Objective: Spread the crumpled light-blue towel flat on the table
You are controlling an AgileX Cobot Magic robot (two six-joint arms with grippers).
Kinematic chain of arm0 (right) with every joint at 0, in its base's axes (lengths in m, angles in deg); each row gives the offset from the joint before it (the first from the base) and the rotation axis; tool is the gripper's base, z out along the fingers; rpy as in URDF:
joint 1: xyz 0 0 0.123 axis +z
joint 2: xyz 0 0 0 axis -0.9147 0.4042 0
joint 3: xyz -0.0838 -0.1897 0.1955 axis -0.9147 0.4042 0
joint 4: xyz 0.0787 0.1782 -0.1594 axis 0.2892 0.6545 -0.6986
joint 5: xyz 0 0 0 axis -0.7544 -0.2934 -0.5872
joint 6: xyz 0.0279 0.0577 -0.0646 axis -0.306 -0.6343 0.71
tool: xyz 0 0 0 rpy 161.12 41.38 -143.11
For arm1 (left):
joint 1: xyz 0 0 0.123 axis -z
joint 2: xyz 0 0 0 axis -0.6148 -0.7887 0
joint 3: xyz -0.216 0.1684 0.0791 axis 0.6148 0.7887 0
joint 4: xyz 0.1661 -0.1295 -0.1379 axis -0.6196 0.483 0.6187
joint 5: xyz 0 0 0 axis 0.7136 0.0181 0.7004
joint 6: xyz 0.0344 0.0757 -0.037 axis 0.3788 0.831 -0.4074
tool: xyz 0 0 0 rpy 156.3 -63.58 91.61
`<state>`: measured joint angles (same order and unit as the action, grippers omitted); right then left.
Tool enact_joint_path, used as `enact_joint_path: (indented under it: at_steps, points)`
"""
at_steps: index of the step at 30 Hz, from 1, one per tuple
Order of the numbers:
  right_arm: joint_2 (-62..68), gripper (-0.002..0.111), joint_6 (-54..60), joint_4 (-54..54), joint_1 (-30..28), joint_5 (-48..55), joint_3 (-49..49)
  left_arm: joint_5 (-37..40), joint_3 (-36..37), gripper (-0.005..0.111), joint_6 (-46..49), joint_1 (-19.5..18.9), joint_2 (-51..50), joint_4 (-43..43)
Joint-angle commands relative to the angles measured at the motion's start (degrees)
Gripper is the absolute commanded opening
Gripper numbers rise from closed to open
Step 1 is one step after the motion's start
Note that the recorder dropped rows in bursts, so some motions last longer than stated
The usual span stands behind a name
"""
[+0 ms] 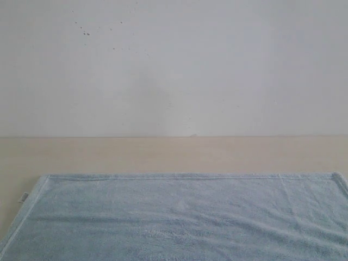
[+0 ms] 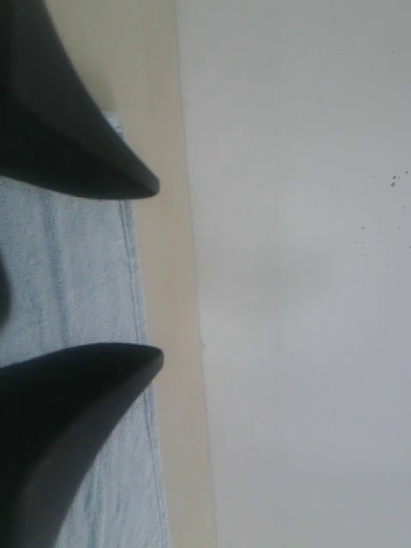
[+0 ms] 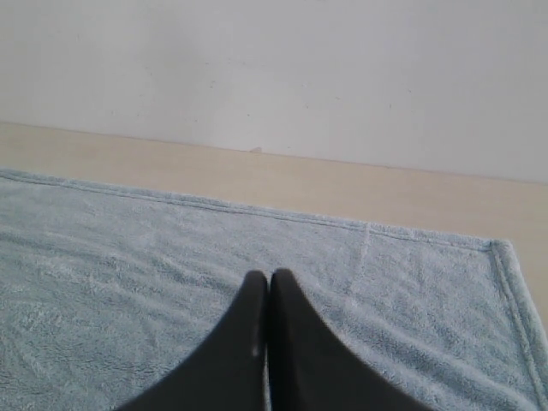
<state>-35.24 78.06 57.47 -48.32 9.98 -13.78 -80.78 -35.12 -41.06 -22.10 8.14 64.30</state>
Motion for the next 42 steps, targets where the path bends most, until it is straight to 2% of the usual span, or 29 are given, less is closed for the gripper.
enact_joint_path:
  at_steps: [1,42]
  points:
    - [-0.29,0.000,0.05,-0.17,-0.19,-0.64,0.01,-0.66,0.22,0.049,0.25,0.09,0.18,0.48]
    - [-0.29,0.000,0.05,-0.18,-0.19,-2.71,0.01,-0.66,0.22,0.049,0.25,0.09,0.18,0.48]
